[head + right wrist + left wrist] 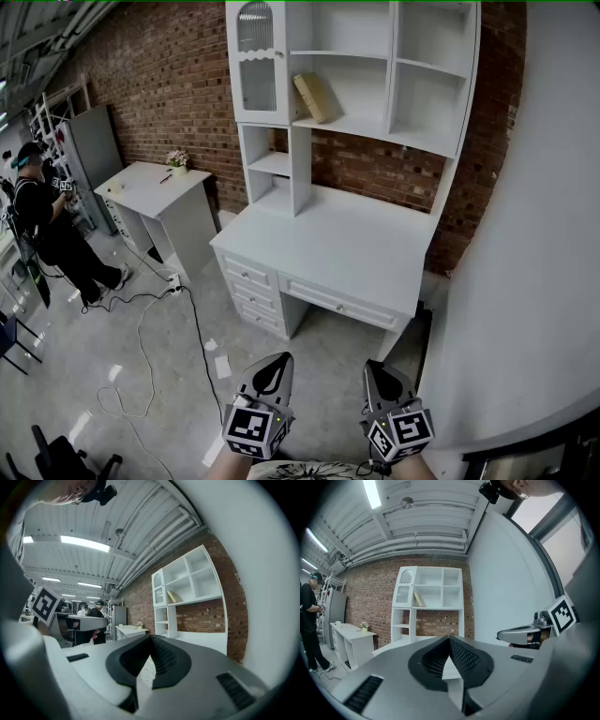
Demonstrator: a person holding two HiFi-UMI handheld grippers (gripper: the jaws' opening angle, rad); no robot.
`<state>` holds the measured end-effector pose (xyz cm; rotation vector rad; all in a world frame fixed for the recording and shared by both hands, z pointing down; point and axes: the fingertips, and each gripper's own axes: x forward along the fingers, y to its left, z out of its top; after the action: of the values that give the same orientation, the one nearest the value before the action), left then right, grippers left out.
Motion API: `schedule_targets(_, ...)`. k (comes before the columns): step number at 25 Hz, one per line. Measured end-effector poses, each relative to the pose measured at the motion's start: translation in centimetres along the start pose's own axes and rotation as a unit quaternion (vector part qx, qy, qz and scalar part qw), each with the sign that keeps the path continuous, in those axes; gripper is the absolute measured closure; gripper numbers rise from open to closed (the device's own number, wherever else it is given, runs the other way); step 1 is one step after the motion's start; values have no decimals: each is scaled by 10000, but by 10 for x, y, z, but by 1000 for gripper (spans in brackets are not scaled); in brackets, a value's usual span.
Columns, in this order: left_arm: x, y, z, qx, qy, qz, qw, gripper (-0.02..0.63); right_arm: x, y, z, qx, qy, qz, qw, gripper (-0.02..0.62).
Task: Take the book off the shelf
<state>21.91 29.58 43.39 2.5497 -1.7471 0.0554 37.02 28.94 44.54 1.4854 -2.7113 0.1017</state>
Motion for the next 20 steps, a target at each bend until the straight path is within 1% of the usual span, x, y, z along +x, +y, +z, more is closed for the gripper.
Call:
schedule_targets(4, -2, -2, 2, 6, -72, -63, 10000, 597, -1, -2, -3, -74, 92, -101, 9999, 591)
schedule_targets(11, 1, -4, 0, 19, -66, -141, 9999, 597, 1, -4, -8, 43, 147, -146, 9998, 591)
schedule_targets(16, 4, 0, -7, -3, 23, -151, 9999, 597, 4, -8, -11, 14, 221, -300, 9993, 591)
schedule_targets(20, 15, 9, -15, 53, 133, -284, 9995, 597, 16, -10, -17, 51, 279, -433, 9987, 589)
